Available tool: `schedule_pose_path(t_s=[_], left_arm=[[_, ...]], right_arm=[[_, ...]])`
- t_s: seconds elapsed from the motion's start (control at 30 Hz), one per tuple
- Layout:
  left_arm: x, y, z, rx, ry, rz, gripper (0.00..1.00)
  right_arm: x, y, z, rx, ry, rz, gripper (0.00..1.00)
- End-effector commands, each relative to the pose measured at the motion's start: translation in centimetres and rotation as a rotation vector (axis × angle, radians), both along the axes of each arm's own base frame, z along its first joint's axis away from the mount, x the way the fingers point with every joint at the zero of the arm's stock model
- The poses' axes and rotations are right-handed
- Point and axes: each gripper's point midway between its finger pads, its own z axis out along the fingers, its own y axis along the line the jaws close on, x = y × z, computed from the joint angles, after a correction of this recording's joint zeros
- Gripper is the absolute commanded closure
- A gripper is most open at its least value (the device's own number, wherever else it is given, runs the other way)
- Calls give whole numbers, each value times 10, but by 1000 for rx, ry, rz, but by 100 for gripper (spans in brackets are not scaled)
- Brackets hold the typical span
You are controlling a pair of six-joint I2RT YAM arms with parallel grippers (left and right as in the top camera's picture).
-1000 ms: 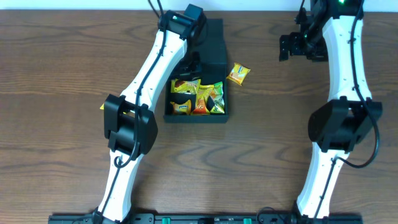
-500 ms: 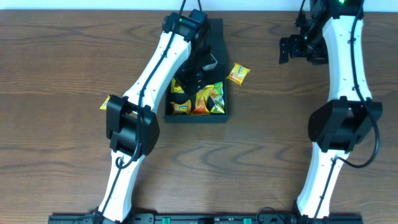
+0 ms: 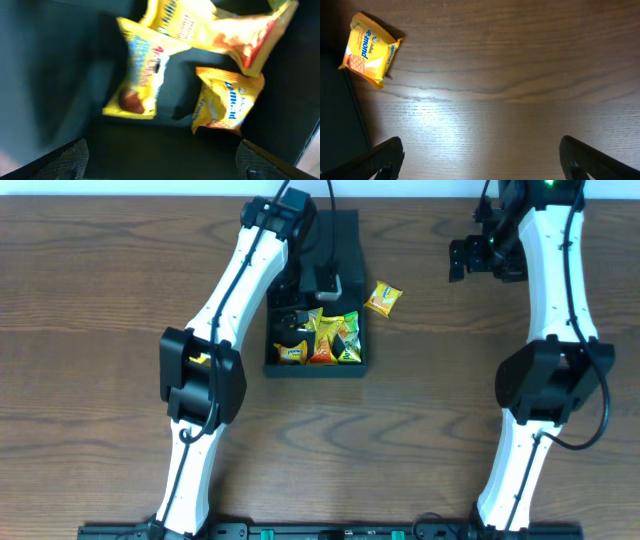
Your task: Pack container
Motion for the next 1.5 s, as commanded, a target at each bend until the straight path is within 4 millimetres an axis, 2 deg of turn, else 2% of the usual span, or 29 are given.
schedule_pose_path(t_s=[0.0,0.2,0.23,0.27,0.47,0.7,0.77,0.87,1.03,1.3,1.37,1.47], left_arm=[[-14,-1,-20,-6,62,-62,5],[-13,-1,-49,-9,55,-108,0],[-12,-2,-52,-12,47,-114,5],[-10,-4,-55,-19,37,-115,5],[8,-14,-68,-65,-38,-104,4],[20,-18,-70,-82,-91,-100,8],[22,-19,-71,-84,-96,-100,14],[20,-18,-71,-81,-89,-100,33],[9,-17,-72,-67,-49,-101,40],[2,-15,-72,-59,-21,-103,58],[1,-15,-72,-57,-16,-103,70],[-2,-14,-72,-53,-4,-102,80]], right_arm=[[2,-2,19,-14,-53,11,1],[5,-1,19,-14,-64,12,1],[5,-1,19,-14,-65,12,1],[5,-1,19,-14,-65,12,1],[5,-1,19,-14,-63,12,1],[3,-1,19,-14,-56,12,1],[3,-1,19,-14,-56,12,1],[3,-1,19,-14,-56,12,1],[3,-1,19,-14,-57,12,1],[4,-1,19,-14,-61,12,1],[5,-1,19,-14,-63,12,1],[5,-1,19,-14,-65,12,1]])
